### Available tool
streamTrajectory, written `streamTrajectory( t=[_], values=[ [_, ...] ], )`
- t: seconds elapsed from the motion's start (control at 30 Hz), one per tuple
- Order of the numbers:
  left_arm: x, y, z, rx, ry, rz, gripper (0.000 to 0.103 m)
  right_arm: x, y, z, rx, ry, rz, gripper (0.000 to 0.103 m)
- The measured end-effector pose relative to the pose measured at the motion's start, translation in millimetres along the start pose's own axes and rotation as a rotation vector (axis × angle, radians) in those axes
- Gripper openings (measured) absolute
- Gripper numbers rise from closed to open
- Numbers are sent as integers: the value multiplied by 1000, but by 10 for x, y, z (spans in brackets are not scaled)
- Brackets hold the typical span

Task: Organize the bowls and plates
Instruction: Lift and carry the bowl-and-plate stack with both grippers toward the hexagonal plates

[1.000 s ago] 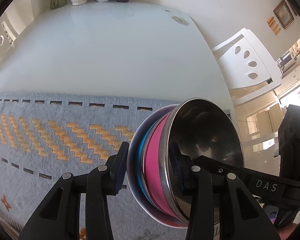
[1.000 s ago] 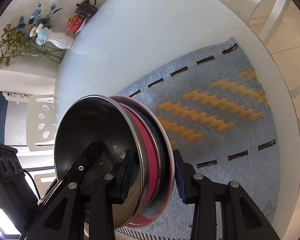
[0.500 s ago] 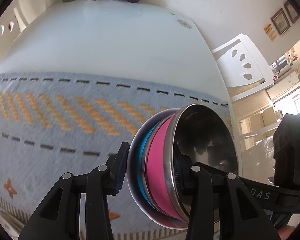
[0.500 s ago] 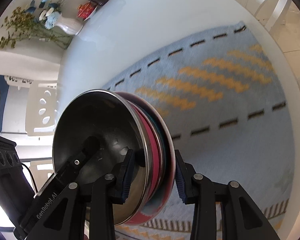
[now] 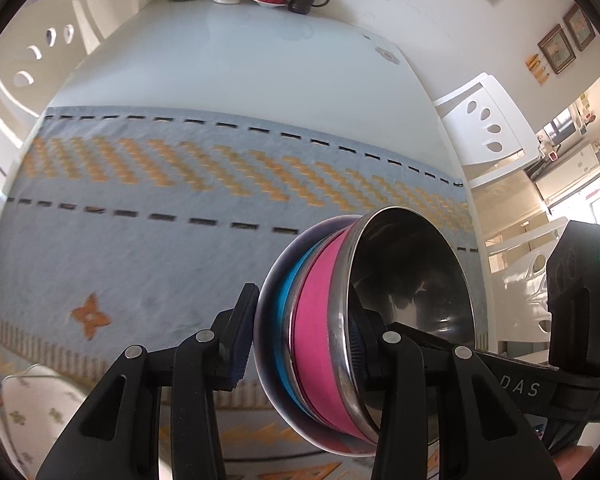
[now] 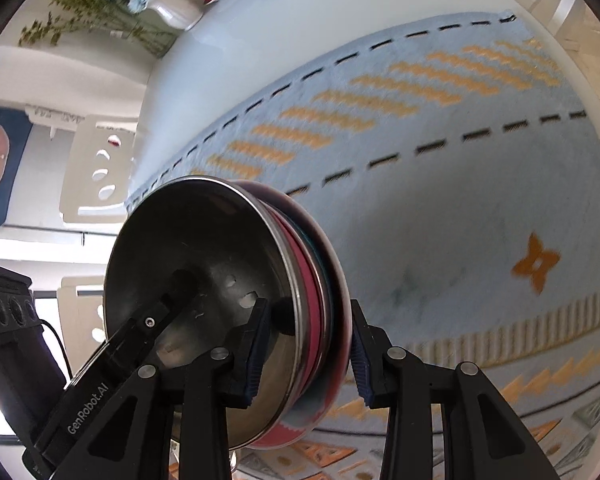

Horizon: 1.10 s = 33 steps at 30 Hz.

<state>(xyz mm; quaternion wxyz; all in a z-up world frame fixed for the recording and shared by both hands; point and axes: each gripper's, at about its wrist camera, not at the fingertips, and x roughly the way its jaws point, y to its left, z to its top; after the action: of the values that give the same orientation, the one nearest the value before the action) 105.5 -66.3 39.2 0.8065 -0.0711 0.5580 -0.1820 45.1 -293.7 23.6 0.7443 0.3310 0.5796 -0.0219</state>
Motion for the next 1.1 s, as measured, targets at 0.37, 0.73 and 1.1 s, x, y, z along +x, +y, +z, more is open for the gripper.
streamTrajectory(
  t=[0.37, 0.73, 1.1],
  values=[
    [-455, 448, -148, -14, -35, -34, 37, 25, 551, -377, -35, -28, -7, 37],
    [-819, 1029, -345, -75, -53, -17, 37, 153, 1082, -824, -63, -11, 23, 37],
    [-1110, 1613, -701, -120, -59, 5, 37, 445, 1577, -1273, -119, 28, 12, 37]
  ],
)
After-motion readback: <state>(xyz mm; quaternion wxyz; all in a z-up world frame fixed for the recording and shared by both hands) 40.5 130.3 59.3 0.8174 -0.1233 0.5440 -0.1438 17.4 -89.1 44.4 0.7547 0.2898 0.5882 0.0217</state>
